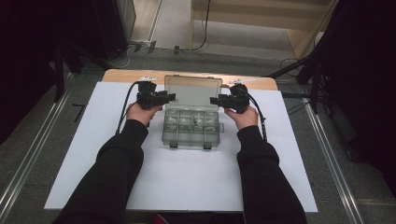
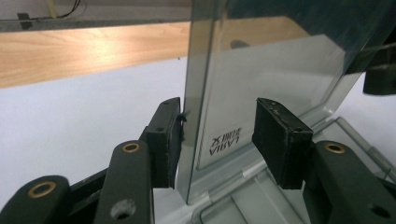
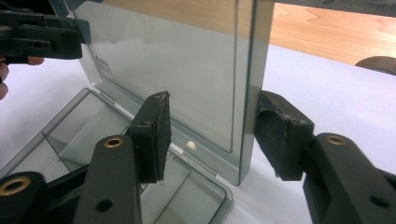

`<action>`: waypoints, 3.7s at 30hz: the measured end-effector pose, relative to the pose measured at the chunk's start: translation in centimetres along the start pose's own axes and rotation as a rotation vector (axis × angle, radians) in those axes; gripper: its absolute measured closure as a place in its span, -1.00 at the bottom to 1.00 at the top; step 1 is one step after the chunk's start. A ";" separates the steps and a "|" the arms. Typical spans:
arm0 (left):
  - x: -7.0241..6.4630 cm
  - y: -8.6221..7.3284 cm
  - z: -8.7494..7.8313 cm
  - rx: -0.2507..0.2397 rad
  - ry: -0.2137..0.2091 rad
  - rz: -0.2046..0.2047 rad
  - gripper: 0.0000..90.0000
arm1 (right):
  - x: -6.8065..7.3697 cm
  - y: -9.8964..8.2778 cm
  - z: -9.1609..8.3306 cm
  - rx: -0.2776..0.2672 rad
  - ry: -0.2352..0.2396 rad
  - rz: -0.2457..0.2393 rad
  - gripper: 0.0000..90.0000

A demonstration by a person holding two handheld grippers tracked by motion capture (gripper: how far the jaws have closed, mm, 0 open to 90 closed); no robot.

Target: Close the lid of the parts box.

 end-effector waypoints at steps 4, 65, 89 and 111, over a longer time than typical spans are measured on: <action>-0.3 -0.3 -0.2 0.009 -0.001 0.016 0.15 | 0.2 -0.2 -0.4 -0.002 0.002 -0.010 0.16; 1.1 -0.5 -5.7 0.077 -0.008 0.037 0.99 | 2.1 -2.0 -1.4 -0.037 -0.028 -0.094 0.24; 0.2 2.6 -4.7 0.087 -0.063 0.063 0.98 | 2.2 -2.2 -1.3 -0.048 -0.038 -0.103 0.14; -0.1 3.2 -4.2 0.099 -0.068 0.076 0.97 | 1.4 -3.0 -5.2 0.016 0.036 0.006 0.44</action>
Point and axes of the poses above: each handheld gripper's, and its own axes: z roughly forward along the jaws, y roughly out of its top, x roughly to its left, the point moved 2 cm from there along z, roughly forward along the jaws, and after that the axes turned 9 degrees about y, right-handed, at the moved point
